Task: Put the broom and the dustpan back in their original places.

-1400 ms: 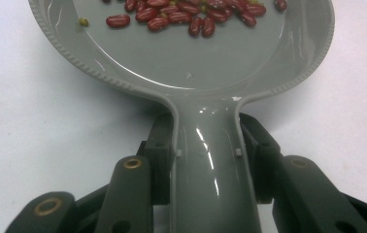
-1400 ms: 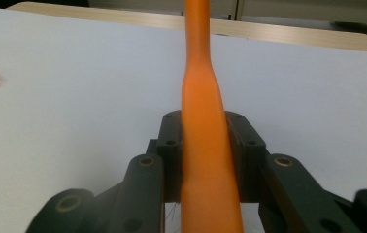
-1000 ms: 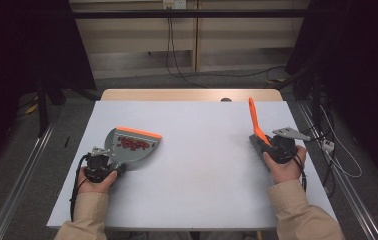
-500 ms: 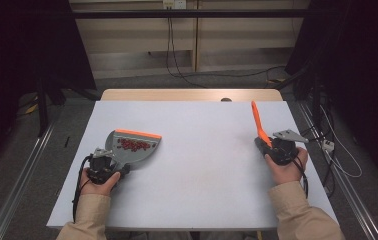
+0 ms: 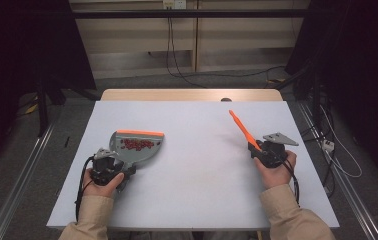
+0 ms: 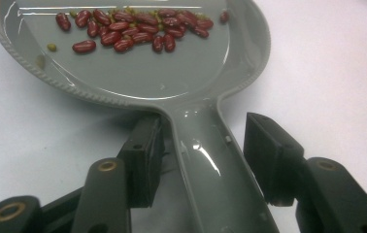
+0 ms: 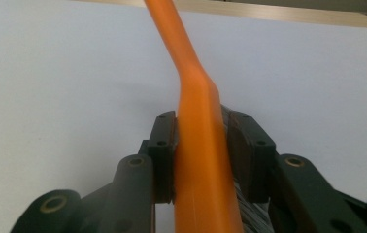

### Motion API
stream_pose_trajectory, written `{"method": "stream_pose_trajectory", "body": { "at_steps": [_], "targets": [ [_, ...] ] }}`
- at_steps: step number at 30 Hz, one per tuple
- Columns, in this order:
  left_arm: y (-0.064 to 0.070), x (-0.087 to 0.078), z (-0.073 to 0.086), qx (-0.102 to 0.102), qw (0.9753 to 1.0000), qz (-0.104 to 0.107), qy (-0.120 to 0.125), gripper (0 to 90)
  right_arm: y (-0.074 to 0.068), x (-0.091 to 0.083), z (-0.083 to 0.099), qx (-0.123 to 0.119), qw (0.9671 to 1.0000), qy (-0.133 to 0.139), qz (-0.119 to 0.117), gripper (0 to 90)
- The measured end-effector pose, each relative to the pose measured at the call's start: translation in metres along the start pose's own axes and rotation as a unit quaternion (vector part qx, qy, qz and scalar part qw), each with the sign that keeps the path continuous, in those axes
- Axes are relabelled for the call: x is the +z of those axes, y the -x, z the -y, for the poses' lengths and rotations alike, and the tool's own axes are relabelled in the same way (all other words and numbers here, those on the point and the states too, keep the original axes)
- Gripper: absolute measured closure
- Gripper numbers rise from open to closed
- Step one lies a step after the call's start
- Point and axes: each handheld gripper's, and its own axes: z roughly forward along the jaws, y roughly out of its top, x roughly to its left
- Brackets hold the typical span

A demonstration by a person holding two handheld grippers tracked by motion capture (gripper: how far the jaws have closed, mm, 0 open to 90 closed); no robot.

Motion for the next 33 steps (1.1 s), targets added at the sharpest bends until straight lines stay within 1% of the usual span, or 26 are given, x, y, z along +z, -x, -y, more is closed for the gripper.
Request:
{"method": "stream_pose_trajectory", "body": {
  "at_steps": [3,4,6,7,8,9,10,11,12,14,18,20,21,22,23,24,25,27,29,31,33],
  "targets": [
    [0.000,-0.001,0.000,-0.002,1.0000,0.004,0.004,46.1,-0.006,0.003,0.001,0.010,0.9997,-0.002,-0.023,62.7],
    [0.000,-0.001,0.000,0.001,1.0000,0.007,0.004,45.2,-0.008,0.003,0.002,0.016,0.9992,0.002,-0.036,64.0],
    [-0.001,-0.002,0.001,0.003,0.9998,0.017,0.004,42.4,-0.013,0.004,0.003,0.032,0.9971,0.015,-0.067,60.3],
    [0.000,-0.003,0.001,0.003,0.9997,0.022,0.007,40.8,-0.016,0.003,0.003,0.029,0.9969,0.016,-0.071,57.4],
    [0.000,-0.003,0.002,0.004,0.9996,0.024,0.011,37.4,-0.017,0.002,0.003,0.031,0.9963,0.017,-0.079,55.5],
    [0.000,-0.003,0.002,0.006,0.9995,0.027,0.011,36.4,-0.018,0.000,0.003,0.035,0.9953,0.019,-0.088,54.1],
    [0.000,-0.003,0.003,0.005,0.9994,0.033,0.012,35.1,-0.018,-0.001,0.003,0.033,0.9950,0.020,-0.092,51.8],
    [0.000,-0.003,0.003,0.007,0.9992,0.037,0.013,31.9,-0.017,-0.003,0.004,0.028,0.9949,0.022,-0.095,50.1],
    [0.001,-0.003,0.003,0.010,0.9993,0.036,0.010,30.3,-0.016,-0.005,0.005,0.028,0.9942,0.024,-0.101,49.0],
    [0.002,-0.003,0.004,0.013,0.9992,0.037,0.011,29.6,-0.014,-0.010,0.008,0.024,0.9939,0.027,-0.104,46.1],
    [0.004,-0.005,0.006,0.014,0.9986,0.048,0.018,24.2,-0.008,-0.017,0.014,0.022,0.9926,0.028,-0.116,40.7],
    [0.006,-0.005,0.007,0.019,0.9985,0.049,0.019,21.0,-0.006,-0.021,0.018,0.018,0.9924,0.028,-0.118,38.1],
    [0.006,-0.005,0.007,0.020,0.9984,0.050,0.018,19.8,-0.005,-0.023,0.020,0.019,0.9924,0.026,-0.119,37.8],
    [0.006,-0.006,0.007,0.018,0.9985,0.047,0.020,19.7,-0.004,-0.024,0.022,0.019,0.9919,0.028,-0.122,37.0],
    [0.004,-0.007,0.007,0.013,0.9986,0.042,0.028,19.9,-0.003,-0.026,0.023,0.018,0.9918,0.030,-0.123,36.0],
    [0.003,-0.009,0.007,0.011,0.9986,0.040,0.035,17.6,-0.003,-0.028,0.025,0.016,0.9921,0.029,-0.121,35.5],
    [0.001,-0.011,0.007,0.014,0.9983,0.038,0.042,15.4,-0.002,-0.030,0.026,0.014,0.9918,0.030,-0.123,34.4],
    [0.000,-0.016,0.008,0.026,0.9973,0.041,0.055,15.1,0.000,-0.034,0.029,0.006,0.9917,0.033,-0.124,32.3],
    [0.000,-0.019,0.009,0.033,0.9962,0.042,0.069,14.9,0.002,-0.037,0.032,0.001,0.9915,0.032,-0.126,31.1],
    [-0.002,-0.021,0.009,0.038,0.9952,0.046,0.077,13.5,0.005,-0.040,0.035,-0.002,0.9905,0.036,-0.133,29.5],
    [-0.003,-0.022,0.010,0.044,0.9942,0.051,0.083,12.4,0.006,-0.043,0.037,-0.006,0.9905,0.034,-0.133,28.0]
  ]
}}
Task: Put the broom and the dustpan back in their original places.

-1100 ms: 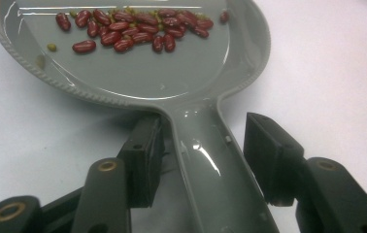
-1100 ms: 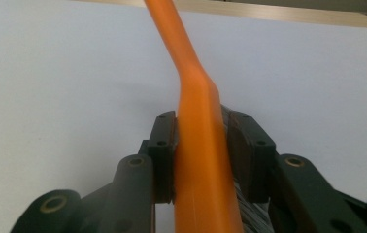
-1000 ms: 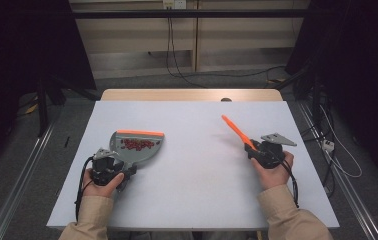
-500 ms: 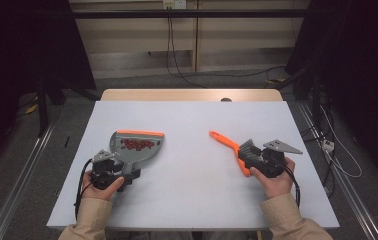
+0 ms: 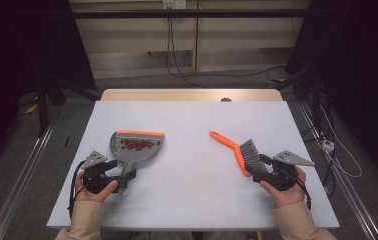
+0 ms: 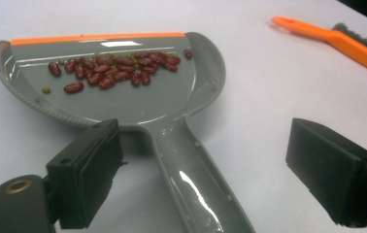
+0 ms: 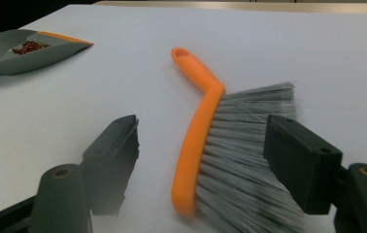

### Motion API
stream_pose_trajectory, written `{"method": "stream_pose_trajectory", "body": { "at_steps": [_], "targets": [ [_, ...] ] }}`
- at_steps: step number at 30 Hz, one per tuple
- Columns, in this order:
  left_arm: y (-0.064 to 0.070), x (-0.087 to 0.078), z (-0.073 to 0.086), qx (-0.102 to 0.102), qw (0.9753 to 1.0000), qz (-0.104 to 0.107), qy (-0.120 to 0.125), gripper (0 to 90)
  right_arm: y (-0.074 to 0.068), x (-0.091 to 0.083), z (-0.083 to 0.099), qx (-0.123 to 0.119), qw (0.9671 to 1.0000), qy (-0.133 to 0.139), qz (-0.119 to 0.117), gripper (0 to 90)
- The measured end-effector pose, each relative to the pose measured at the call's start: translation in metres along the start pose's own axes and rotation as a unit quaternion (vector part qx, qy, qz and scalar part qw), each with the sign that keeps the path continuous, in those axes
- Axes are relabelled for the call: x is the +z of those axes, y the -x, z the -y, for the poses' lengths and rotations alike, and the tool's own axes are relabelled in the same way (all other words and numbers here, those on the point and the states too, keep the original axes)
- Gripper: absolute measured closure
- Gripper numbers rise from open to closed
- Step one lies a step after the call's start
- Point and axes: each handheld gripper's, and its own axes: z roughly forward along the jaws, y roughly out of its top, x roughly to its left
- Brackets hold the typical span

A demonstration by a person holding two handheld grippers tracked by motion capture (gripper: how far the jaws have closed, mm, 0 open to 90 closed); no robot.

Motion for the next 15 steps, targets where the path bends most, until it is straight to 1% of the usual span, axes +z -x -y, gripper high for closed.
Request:
{"method": "stream_pose_trajectory", "body": {
  "at_steps": [3,6,10,15],
  "targets": [
    [-0.0004,-0.0012,0.0008,0.007,0.9999,0.007,0.006,11.6,-0.0002,-0.0041,0.0021,-0.006,1.0000,0.001,-0.004,26.8],
    [0.0001,-0.0005,0.0012,0.015,0.9998,0.013,0.005,10.9,-0.0013,-0.0062,0.0050,-0.013,0.9998,0.000,-0.011,25.7],
    [0.0014,0.0011,0.0011,0.022,0.9996,0.016,0.005,10.1,-0.0022,-0.0074,0.0074,-0.019,0.9997,-0.003,-0.011,25.6],
    [0.0002,0.0007,0.0022,0.026,0.9995,0.014,0.003,9.4,-0.0027,-0.0074,0.0063,-0.018,0.9998,-0.001,-0.012,25.3]
  ]
}}
